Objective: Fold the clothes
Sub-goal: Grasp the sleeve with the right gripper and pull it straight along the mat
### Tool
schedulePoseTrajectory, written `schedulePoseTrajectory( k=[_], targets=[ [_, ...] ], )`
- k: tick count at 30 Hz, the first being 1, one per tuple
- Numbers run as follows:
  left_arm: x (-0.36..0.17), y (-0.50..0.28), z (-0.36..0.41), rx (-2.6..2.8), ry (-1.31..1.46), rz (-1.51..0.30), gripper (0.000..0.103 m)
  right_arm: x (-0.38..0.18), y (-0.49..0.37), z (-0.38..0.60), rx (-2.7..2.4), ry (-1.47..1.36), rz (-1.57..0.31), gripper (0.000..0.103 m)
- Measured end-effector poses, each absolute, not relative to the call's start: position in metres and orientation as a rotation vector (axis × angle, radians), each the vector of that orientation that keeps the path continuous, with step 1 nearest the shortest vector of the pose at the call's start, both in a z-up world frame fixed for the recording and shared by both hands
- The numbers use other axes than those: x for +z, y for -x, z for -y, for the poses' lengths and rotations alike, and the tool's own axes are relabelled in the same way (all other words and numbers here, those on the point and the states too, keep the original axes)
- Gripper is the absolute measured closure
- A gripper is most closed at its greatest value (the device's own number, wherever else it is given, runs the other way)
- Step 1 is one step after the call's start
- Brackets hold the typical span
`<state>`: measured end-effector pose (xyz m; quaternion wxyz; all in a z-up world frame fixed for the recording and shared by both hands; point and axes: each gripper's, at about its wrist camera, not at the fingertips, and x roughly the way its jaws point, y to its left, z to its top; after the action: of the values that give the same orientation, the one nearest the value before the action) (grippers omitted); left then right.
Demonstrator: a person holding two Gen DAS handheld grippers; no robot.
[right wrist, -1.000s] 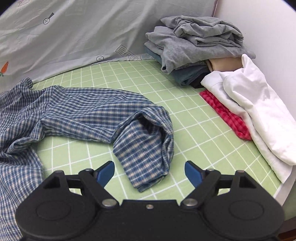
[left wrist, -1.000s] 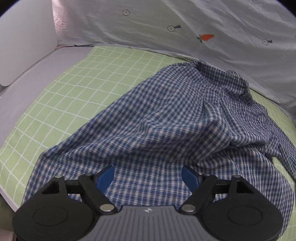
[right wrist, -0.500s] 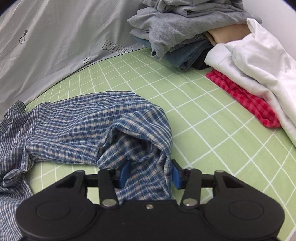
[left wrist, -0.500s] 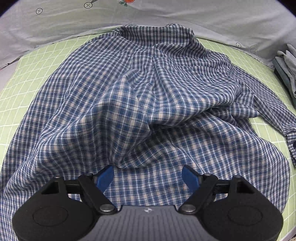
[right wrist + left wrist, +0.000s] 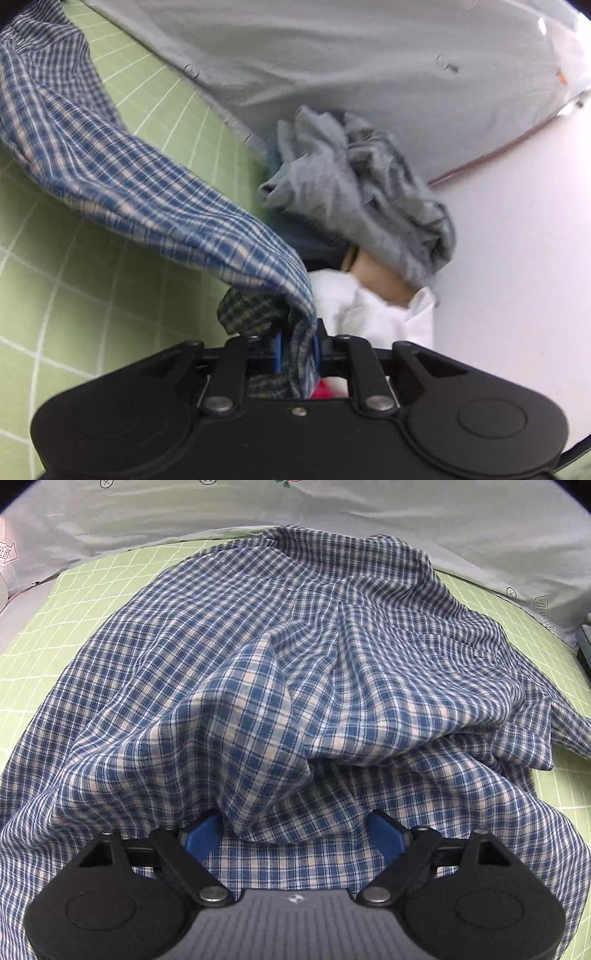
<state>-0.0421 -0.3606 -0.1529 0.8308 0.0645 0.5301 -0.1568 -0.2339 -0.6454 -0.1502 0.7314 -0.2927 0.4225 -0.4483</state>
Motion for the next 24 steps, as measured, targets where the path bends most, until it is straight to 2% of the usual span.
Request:
schedulePoseTrajectory(
  k=[2,3,4,6,8,9,10,13,19,21,24],
  targets=[
    [-0.156,0.040,0.360,-0.326,-0.140,-1.127,0.013,-0.155,0.235,0.644,-0.969,0.596,-0.952,0.074],
    [-0.157,0.039,0.359,-0.326,-0.145,-1.122,0.011,-0.158,0.236,0.643,-0.959,0.571,-0.963,0.061],
    [-0.159,0.039,0.358,-0.326,-0.150,-1.116,0.010,-0.161,0.236,0.642,-0.950,0.547,-0.973,0.059],
    [-0.165,0.041,0.360,-0.316,-0.179,-1.106,0.000,-0.166,0.237,0.640,-0.931,0.498,-0.994,0.059],
    [-0.169,0.044,0.362,-0.310,-0.200,-1.091,0.000,-0.171,0.238,0.638,-0.912,0.450,-1.014,0.068],
    [-0.170,0.045,0.362,-0.312,-0.201,-1.076,0.000,-0.174,0.239,0.637,-0.904,0.428,-1.023,0.090],
    [-0.171,0.047,0.362,-0.314,-0.202,-1.062,0.000,-0.172,0.240,0.635,-0.919,0.446,-1.011,0.095],
    [-0.173,0.051,0.363,-0.321,-0.204,-1.019,0.000,-0.167,0.242,0.629,-0.963,0.505,-0.974,0.097],
    [-0.176,0.068,0.358,-0.321,-0.186,-0.920,0.000,-0.163,0.247,0.611,-1.092,0.817,-0.866,0.096],
    [-0.177,0.072,0.357,-0.321,-0.180,-0.895,0.000,-0.174,0.244,0.607,-1.001,0.815,-0.938,0.096],
    [-0.179,0.078,0.355,-0.320,-0.173,-0.857,0.000,-0.180,0.243,0.602,-0.915,0.646,-1.004,0.097]
  ],
)
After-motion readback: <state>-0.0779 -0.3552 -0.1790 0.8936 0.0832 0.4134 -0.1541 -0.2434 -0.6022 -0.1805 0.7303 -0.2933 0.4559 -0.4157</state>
